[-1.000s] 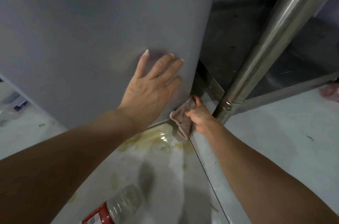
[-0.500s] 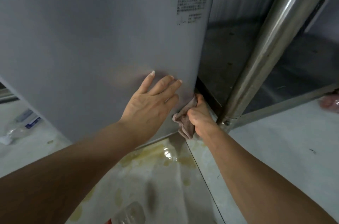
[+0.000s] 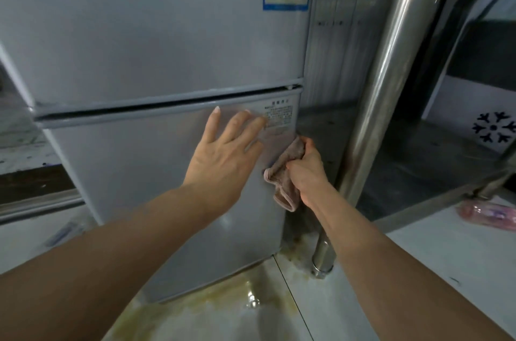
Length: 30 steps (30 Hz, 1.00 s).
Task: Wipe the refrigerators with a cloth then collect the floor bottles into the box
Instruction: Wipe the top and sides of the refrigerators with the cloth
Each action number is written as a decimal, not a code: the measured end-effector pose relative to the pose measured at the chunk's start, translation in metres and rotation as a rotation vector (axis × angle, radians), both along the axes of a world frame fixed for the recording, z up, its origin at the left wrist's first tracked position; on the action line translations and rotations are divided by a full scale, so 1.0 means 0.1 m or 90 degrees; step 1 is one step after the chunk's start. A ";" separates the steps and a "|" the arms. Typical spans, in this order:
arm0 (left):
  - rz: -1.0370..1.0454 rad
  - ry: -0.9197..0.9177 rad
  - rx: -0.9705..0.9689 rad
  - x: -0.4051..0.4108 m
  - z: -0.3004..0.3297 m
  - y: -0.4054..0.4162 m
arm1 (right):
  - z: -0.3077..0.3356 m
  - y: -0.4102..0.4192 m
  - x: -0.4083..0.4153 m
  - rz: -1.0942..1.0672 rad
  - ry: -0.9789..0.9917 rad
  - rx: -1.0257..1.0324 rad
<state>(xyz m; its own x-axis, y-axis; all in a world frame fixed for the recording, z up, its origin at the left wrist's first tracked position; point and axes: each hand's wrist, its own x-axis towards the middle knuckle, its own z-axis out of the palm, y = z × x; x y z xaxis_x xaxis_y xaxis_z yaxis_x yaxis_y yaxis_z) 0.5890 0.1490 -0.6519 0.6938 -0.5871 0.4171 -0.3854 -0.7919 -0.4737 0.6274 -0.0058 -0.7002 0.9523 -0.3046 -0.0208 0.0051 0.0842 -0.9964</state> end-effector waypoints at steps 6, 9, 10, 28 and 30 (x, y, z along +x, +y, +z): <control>-0.037 -0.030 -0.012 -0.01 0.46 -0.04 | 0.51 -0.09 0.04 -0.018 -0.032 -0.051; -0.044 -0.033 -0.012 0.03 0.67 -0.02 | 0.78 -0.10 0.07 -0.038 -0.073 -0.053; -0.045 -0.025 -0.008 0.03 0.70 -0.02 | 0.85 -0.11 0.09 -0.041 -0.081 -0.038; -0.045 -0.168 -0.066 0.15 1.74 -0.17 | 2.18 -0.10 -0.03 -0.124 -0.333 -0.107; -0.030 -0.172 -0.049 0.19 1.78 -0.14 | 2.36 -0.08 0.05 -0.141 -0.345 -0.142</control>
<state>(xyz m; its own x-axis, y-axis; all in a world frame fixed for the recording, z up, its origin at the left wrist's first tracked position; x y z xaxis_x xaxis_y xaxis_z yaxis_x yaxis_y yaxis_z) 0.6084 0.1352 -0.4735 0.5241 -0.5754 0.6278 -0.2897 -0.8137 -0.5040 0.6322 -0.0134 -0.4641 0.7230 -0.4371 0.5349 0.5086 -0.1871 -0.8404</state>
